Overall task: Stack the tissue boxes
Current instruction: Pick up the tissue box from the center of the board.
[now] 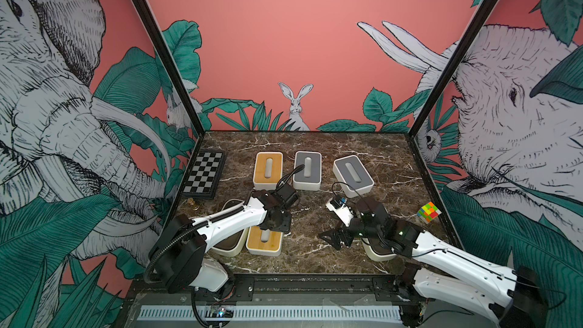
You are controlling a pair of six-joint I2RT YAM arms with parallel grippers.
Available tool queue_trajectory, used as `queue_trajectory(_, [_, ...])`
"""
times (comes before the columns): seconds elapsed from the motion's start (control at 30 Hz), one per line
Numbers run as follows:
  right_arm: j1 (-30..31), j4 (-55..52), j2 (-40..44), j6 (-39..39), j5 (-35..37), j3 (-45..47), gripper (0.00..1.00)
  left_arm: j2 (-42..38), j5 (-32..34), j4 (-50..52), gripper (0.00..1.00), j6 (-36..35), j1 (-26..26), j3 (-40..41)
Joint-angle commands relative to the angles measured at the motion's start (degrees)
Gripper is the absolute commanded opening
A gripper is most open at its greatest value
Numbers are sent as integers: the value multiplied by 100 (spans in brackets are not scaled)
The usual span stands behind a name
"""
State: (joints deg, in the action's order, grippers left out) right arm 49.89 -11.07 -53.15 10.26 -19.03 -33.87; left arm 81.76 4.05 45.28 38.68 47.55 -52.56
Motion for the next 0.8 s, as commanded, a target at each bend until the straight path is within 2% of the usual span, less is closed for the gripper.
queue_trajectory(0.0, [38,105,120,-38,102,-88,98,-15,117,7,64,165,26,28])
queue_trajectory(0.77, [38,226,49,-18,195,-115,98,17,120,-106,54,130,26,194])
